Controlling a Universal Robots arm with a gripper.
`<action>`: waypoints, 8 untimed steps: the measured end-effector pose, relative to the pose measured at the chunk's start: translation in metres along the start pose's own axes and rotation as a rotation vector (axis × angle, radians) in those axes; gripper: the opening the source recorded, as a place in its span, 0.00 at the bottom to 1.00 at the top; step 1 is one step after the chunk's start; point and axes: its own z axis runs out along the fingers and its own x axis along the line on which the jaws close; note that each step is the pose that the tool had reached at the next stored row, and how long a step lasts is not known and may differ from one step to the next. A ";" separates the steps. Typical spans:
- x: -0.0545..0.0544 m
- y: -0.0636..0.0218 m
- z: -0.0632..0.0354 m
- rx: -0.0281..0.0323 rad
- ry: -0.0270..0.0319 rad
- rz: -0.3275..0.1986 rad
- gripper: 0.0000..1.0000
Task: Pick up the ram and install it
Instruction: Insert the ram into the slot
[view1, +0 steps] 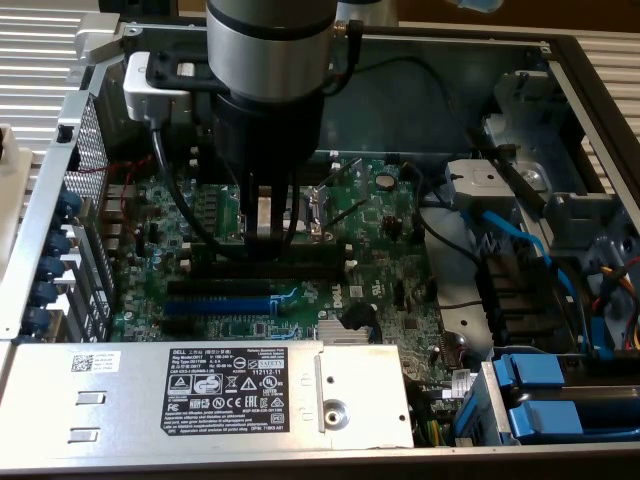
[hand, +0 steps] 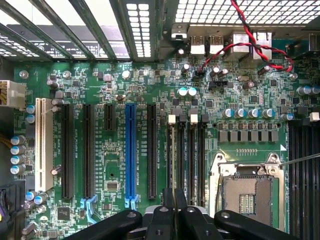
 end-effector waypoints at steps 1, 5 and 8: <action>0.000 0.0000 0.0001 -0.0005 0.0001 0.000 0.12; 0.000 -0.0001 0.0003 -0.0027 0.0001 0.000 0.12; 0.000 -0.0004 0.0003 -0.0038 0.0000 0.000 0.12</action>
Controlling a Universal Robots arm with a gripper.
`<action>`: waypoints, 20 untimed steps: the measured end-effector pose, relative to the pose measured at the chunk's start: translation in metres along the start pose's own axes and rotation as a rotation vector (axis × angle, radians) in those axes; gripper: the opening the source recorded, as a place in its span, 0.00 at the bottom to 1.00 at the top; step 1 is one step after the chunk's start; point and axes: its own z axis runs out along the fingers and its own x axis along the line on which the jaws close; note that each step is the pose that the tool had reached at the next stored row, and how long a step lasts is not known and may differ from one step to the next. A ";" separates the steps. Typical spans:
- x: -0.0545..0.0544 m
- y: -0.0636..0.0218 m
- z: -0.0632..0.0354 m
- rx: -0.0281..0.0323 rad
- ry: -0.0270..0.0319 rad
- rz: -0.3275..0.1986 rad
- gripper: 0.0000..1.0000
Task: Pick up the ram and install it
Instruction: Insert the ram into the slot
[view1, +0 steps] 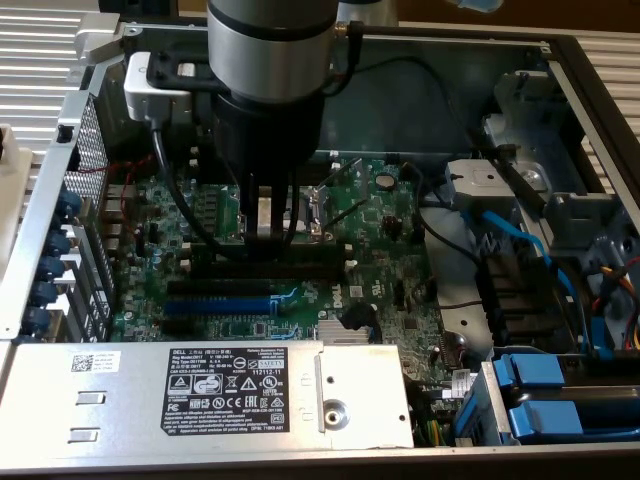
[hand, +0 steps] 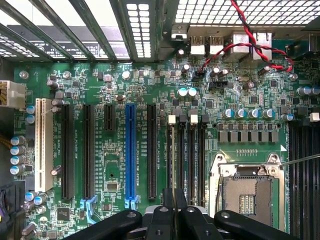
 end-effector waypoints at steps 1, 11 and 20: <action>0.000 0.0000 0.0000 -0.0003 -0.0001 0.000 0.12; 0.000 -0.0012 0.0000 -0.0054 0.0004 -0.008 0.12; 0.000 -0.0025 -0.0001 -0.0119 -0.0016 -0.010 0.12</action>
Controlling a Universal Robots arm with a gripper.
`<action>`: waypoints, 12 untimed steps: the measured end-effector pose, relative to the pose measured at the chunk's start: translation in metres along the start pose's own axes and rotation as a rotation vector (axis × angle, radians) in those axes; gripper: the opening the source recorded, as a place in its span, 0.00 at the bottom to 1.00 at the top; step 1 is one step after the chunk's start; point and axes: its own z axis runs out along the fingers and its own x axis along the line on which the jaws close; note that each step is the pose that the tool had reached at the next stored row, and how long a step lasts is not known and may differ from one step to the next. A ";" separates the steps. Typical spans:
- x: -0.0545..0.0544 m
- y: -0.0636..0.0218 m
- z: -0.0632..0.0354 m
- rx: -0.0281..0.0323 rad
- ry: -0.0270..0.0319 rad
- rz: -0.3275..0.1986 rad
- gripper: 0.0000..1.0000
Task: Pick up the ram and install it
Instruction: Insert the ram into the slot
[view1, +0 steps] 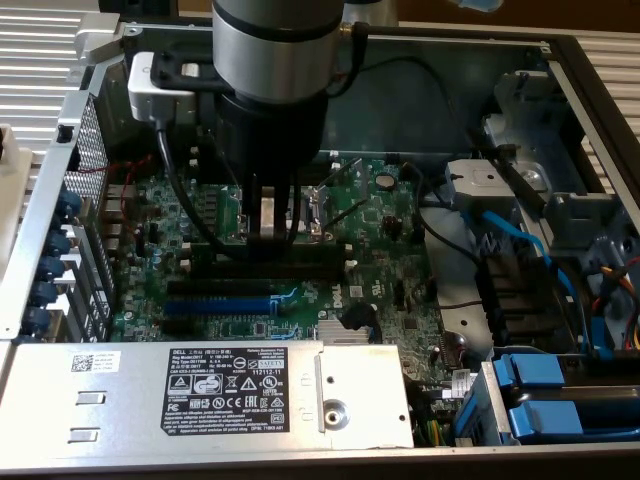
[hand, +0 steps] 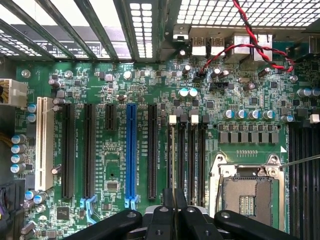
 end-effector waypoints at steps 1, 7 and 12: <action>0.000 0.0001 0.0000 -0.0006 -0.0003 0.000 0.12; 0.001 -0.0005 -0.0001 -0.0048 -0.0018 -0.001 0.12; 0.001 -0.0016 -0.0012 -0.0083 -0.0031 -0.001 0.12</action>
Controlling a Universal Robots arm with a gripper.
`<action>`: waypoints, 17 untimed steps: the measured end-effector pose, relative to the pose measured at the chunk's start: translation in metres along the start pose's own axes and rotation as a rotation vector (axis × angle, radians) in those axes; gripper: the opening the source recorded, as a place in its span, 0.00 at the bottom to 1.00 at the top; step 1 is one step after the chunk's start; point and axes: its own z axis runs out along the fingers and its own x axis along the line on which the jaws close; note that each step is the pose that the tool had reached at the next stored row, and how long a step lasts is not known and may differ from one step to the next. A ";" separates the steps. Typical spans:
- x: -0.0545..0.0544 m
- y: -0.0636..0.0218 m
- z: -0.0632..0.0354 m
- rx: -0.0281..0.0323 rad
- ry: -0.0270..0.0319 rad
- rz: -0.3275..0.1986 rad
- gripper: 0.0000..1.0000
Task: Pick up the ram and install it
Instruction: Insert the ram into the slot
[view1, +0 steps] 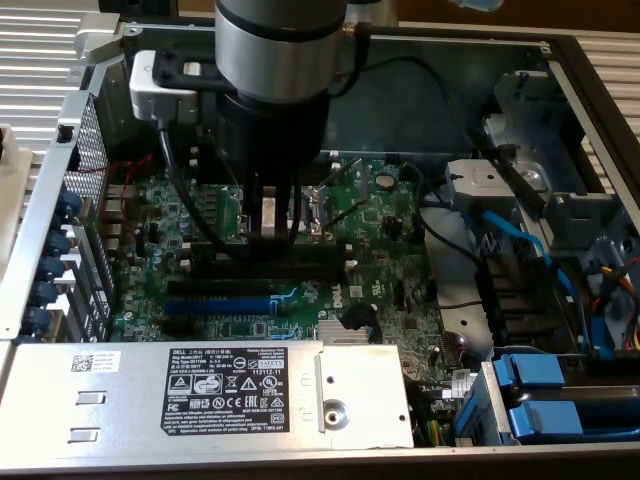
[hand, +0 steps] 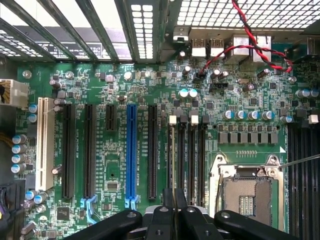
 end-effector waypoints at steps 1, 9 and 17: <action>0.000 -0.0003 0.0000 -0.0008 -0.0003 0.000 0.12; 0.000 -0.0021 -0.0002 -0.0037 -0.0004 -0.001 0.12; 0.000 -0.0017 0.0004 -0.0035 -0.0005 0.003 0.12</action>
